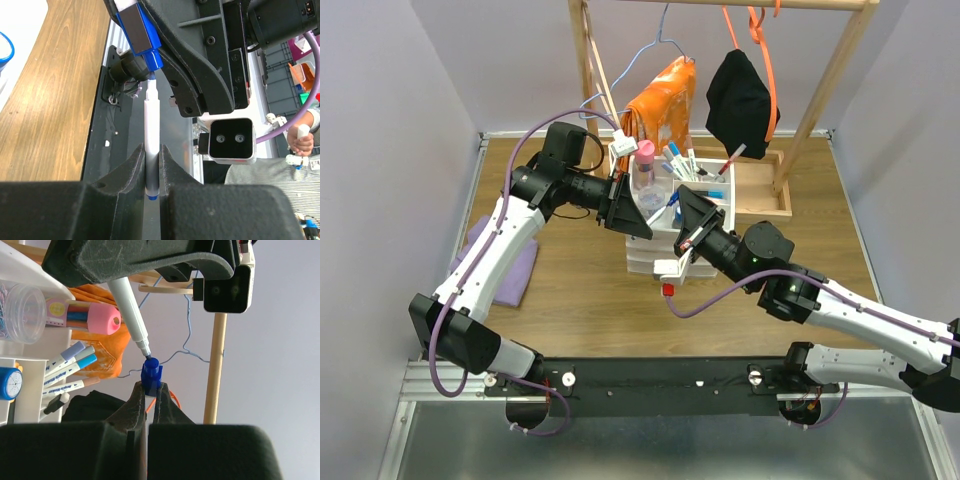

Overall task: Sort the stationery into containers
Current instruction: Close the pen cap on the pen.

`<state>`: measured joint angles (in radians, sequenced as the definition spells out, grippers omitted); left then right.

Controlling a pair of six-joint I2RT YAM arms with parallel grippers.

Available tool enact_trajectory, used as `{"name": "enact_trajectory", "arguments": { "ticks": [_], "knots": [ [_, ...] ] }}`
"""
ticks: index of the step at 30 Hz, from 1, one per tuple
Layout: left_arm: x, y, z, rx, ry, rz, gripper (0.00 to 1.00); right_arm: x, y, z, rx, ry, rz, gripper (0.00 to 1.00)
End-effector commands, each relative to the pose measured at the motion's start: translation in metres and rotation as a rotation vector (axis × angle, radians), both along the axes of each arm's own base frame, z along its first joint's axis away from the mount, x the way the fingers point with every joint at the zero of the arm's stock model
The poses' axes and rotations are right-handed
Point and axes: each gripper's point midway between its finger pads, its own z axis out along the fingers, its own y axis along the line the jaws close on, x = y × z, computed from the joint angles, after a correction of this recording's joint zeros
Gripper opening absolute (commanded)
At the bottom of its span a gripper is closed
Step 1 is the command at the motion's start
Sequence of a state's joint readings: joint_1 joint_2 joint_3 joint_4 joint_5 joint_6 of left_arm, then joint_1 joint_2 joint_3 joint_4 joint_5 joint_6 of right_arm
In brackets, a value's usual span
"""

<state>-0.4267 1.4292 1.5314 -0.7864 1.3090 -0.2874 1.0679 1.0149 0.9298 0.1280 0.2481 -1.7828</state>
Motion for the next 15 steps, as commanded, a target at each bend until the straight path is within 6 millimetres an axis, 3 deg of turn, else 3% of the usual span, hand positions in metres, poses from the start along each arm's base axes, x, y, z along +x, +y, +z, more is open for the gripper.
{"name": "enact_trajectory", "arguments": {
  "ticks": [1,15],
  "knots": [
    [0.007,-0.002,0.012,-0.017,-0.033,0.017,0.00,-0.005,0.010,0.006,-0.041,-0.018,0.027,0.00],
    [0.007,-0.003,0.025,-0.046,-0.039,0.009,0.00,-0.010,0.030,-0.006,-0.150,-0.015,0.049,0.01]
  ]
}}
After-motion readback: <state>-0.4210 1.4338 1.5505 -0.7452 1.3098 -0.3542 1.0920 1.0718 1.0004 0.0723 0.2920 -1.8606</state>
